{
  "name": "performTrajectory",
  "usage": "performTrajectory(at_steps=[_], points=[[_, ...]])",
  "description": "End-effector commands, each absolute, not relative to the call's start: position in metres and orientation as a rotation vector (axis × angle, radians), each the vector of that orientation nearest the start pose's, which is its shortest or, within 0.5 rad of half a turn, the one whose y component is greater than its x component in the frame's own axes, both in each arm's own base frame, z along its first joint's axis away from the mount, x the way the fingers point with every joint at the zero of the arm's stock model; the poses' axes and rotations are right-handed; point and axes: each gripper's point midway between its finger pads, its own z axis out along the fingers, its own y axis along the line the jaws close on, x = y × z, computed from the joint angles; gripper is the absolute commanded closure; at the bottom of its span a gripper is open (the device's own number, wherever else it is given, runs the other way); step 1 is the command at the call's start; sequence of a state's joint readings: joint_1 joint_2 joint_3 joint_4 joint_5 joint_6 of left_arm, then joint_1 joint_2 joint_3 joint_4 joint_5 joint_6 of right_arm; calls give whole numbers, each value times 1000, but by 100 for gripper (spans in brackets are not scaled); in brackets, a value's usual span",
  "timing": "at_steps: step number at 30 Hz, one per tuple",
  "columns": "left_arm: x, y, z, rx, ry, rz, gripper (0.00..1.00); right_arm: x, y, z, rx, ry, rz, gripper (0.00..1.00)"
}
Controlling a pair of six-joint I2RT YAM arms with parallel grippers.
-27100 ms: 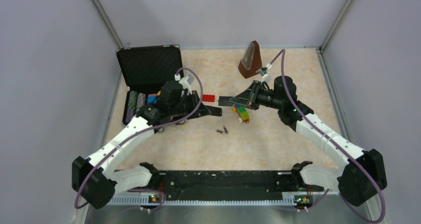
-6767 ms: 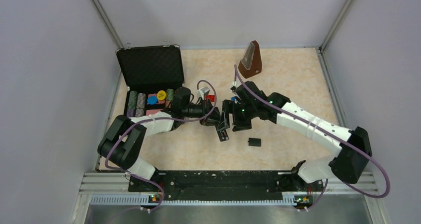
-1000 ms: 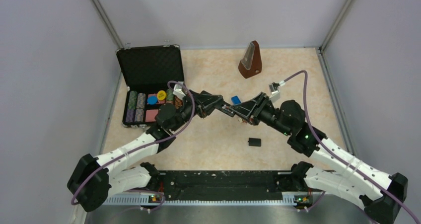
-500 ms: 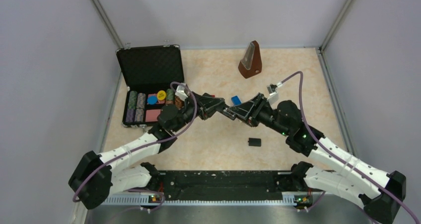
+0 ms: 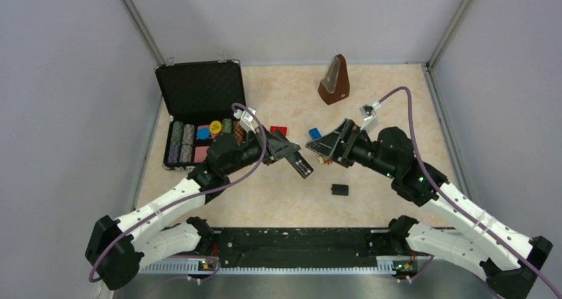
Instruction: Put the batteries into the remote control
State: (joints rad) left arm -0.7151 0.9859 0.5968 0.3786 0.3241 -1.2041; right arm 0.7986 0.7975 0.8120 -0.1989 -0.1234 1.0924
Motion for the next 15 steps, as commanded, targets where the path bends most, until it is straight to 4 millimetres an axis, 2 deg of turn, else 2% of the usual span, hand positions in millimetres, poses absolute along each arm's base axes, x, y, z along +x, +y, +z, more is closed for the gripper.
performTrajectory(at_steps=[1,3,7,8,12,13,15], points=[[192,-296,295,142,1848,-1542,100,184,234,292,133,2073,1158,14],[189,-292,295,188,1851,-1503,100,189,217,271,143,2156,994,15],[185,-287,299,236,1835,-1473,100,198,171,216,222,2332,563,19],[185,-285,298,230,1839,-1464,100,199,161,203,245,2366,475,23],[188,-280,292,183,1855,-1441,100,195,133,145,341,2494,194,52],[188,-280,289,173,1862,-1441,100,193,128,132,367,2515,145,62],[189,-279,285,157,1874,-1442,100,189,118,106,397,2559,43,71]])
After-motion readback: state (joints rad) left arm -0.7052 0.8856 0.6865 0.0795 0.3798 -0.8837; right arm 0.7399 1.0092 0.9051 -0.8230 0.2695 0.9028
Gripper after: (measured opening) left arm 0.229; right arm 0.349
